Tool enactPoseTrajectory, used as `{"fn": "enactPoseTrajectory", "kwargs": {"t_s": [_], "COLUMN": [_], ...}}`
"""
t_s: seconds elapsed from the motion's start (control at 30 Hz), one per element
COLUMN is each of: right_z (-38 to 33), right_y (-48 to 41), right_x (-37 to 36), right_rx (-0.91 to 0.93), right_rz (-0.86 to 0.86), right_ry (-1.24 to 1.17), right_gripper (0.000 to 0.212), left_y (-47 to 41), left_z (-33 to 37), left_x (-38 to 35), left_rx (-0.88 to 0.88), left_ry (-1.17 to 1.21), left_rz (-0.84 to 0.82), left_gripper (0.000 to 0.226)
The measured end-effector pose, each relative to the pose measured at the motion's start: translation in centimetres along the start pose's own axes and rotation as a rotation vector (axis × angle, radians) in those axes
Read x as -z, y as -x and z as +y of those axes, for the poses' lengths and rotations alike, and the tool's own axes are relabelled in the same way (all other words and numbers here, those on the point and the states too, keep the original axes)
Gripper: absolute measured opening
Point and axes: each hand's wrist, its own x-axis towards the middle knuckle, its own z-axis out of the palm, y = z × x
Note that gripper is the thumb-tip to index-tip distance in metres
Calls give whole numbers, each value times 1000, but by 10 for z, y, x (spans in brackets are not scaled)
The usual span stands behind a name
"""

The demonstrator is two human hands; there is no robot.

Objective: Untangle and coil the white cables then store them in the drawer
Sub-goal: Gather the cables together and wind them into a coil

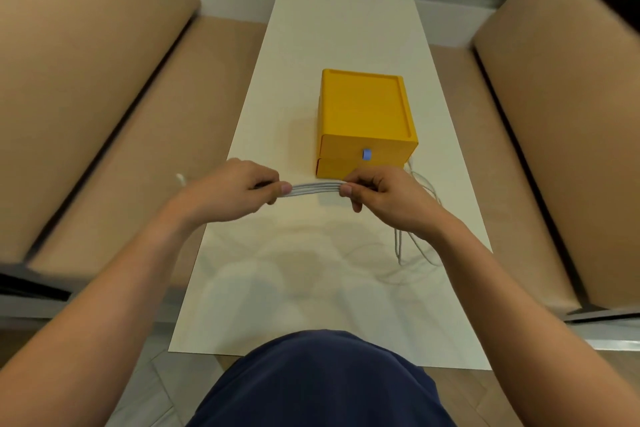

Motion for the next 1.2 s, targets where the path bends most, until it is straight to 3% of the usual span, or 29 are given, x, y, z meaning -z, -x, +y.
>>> {"fn": "enactPoseTrajectory", "kwargs": {"t_s": [0.17, 0.33, 0.5, 0.67, 0.87, 1.07, 1.2], "right_z": [6, 7, 8, 6, 18, 10, 5], "right_y": [11, 18, 24, 25, 31, 28, 30], "right_x": [13, 22, 22, 21, 27, 24, 19], "right_rx": [-21, -15, -6, -72, -112, -135, -129], "right_rz": [-52, -99, -143, -138, -325, -216, -6], "right_ry": [-3, 5, 3, -62, -355, -225, -203], "right_gripper": [22, 24, 22, 24, 18, 11, 20], "left_y": [-9, -18, -25, -22, -15, -15, -16], "left_z": [-2, 27, 58, 61, 57, 59, 61], "left_x": [-27, -34, -35, -34, -20, -19, -16], "left_rx": [27, -55, -150, -160, -152, -116, -114], "left_ry": [210, 24, 279, 322, 374, 324, 289], "left_rz": [-187, -210, -330, -233, -269, -287, -223], "left_gripper": [47, 44, 30, 27, 25, 26, 26]}}
